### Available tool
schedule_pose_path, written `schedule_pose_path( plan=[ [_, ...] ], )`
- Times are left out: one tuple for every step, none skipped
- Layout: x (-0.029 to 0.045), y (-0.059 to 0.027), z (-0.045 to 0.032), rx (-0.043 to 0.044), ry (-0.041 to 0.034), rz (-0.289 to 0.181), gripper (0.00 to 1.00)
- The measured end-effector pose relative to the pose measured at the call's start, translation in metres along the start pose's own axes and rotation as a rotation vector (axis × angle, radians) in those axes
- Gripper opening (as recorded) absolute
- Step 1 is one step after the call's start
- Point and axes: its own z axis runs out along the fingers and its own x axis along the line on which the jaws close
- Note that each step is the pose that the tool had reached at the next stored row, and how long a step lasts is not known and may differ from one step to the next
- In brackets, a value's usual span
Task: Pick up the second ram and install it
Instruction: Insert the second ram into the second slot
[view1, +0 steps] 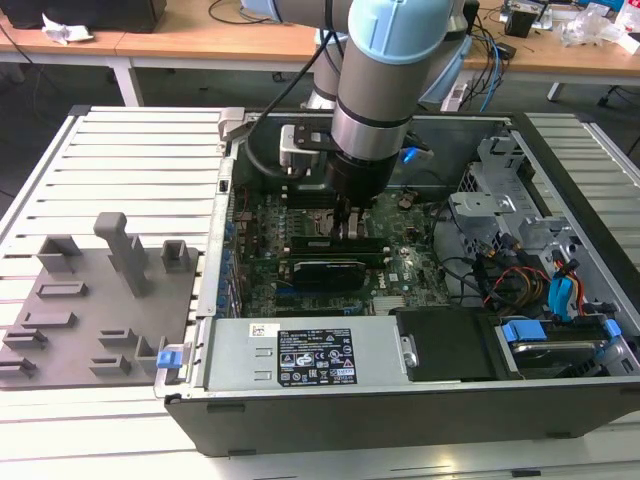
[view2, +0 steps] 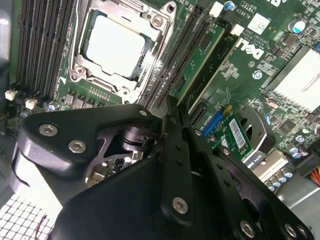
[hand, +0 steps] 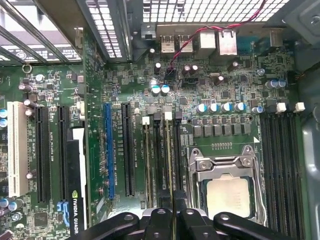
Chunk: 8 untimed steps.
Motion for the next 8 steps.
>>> schedule_pose_path(
  plan=[
    [0.0000,-0.0014,0.0016,0.0000,0.0000,0.000,0.13],
    [-0.0001,-0.0018,0.0026,0.0000,0.0000,0.000,0.13],
    [-0.0006,-0.0019,0.0039,-0.0001,0.0002,-0.001,0.13],
    [-0.0010,-0.0020,0.0048,-0.0002,0.0002,-0.002,0.13],
    [-0.0011,-0.0019,0.0050,-0.0002,0.0002,-0.002,0.13],
    [-0.0017,-0.0016,0.0053,-0.0001,-0.0001,-0.003,0.13],
    [-0.0021,-0.0014,0.0052,-0.0003,0.0002,-0.004,0.13],
    [-0.0021,-0.0013,0.0052,-0.0003,0.0002,-0.004,0.13]
  ],
)
